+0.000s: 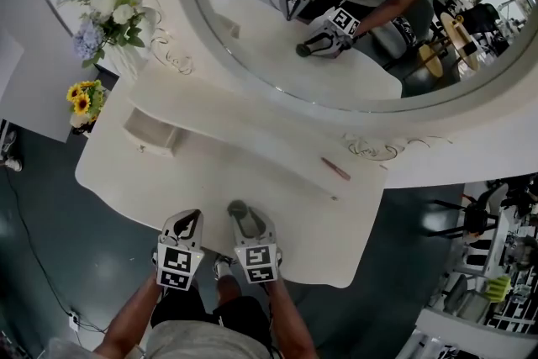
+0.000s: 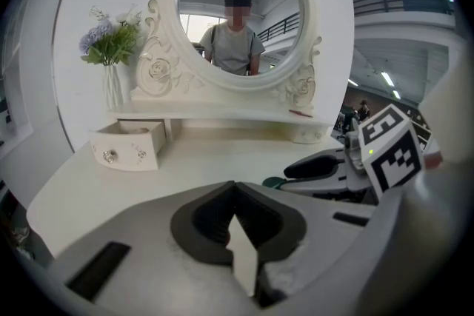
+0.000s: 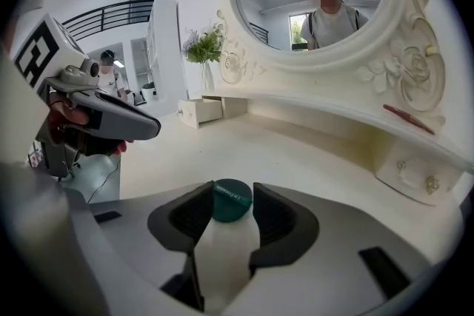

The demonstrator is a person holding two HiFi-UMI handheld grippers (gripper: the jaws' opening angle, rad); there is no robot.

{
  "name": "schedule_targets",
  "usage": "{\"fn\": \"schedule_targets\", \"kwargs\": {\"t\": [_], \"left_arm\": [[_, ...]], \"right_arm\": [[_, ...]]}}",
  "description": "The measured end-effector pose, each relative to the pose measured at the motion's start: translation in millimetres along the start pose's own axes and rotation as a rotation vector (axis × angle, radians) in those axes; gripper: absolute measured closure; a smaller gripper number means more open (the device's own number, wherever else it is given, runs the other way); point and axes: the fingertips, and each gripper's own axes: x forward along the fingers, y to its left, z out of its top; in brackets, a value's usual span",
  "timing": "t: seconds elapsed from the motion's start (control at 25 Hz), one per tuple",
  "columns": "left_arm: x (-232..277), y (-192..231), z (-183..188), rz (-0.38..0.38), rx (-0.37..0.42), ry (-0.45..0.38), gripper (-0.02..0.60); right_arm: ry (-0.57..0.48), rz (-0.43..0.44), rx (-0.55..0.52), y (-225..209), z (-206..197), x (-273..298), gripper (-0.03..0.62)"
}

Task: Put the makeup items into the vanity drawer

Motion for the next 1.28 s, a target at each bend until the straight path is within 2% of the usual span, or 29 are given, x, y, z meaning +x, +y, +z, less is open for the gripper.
{"fn": "schedule_targets", "kwargs": {"t": [0.28,0.4,0.6,0.68,0.96,1.28], "left_arm": [[0.4,6.4,-1.0,0.011,-0.011,0.004,0.581],[0.5,8.9,-0.5,0.016,-0.016,0.006,0.581],[0.9,12.6,0.4,0.020,-0.021,0.006,0.581],[1.3,14.5,0.2,0.021,-0.023,0.005,0.581],[3.0,18.2,2.3,0.027,-0.027,0.001,0.581],[-5.5,24.7,22.7,0.051,-0.019,-0.033,0.581]], "right_arm": [[0.029,0.013,-0.054,-0.1,-5.0,8.5,0.428],[0.058,0.006,-0.089,-1.1,-5.7,9.3,0.484],[0.065,0.000,-0.115,-0.9,-5.0,9.9,0.510],[0.067,-0.023,-0.125,-4.1,-4.9,10.5,0.567],[0.070,-0.037,-0.149,-8.4,-3.1,11.1,0.579],[0.000,-0.030,-0.148,-5.7,25.7,-0.2,0.580]]}}
